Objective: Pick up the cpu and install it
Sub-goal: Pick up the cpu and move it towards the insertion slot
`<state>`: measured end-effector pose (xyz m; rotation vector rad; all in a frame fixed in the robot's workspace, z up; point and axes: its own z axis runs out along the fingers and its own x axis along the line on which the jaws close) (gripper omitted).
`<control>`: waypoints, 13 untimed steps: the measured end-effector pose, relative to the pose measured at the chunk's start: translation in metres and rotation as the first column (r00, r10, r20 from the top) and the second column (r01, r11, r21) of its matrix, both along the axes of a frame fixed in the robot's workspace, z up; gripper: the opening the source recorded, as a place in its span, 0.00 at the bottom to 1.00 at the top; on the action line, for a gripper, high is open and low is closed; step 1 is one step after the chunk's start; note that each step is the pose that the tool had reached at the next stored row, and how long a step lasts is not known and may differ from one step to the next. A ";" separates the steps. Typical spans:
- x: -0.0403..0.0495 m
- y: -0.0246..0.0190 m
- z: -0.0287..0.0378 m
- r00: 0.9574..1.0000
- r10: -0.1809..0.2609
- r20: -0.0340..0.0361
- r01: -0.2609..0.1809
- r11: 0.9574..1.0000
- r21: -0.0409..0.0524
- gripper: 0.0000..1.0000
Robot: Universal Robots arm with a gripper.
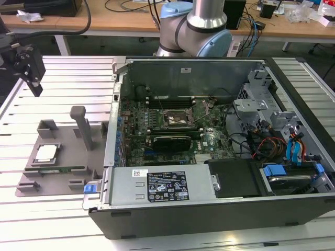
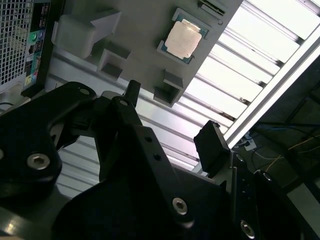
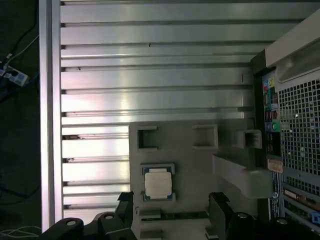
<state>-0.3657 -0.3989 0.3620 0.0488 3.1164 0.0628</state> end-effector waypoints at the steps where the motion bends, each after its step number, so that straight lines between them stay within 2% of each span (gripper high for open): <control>1: 0.0000 0.0000 -0.0016 1.000 0.000 0.000 0.000 1.000 0.000 0.71; 13: 0.0000 0.0000 -0.0106 1.000 0.000 0.000 0.000 1.000 0.000 0.71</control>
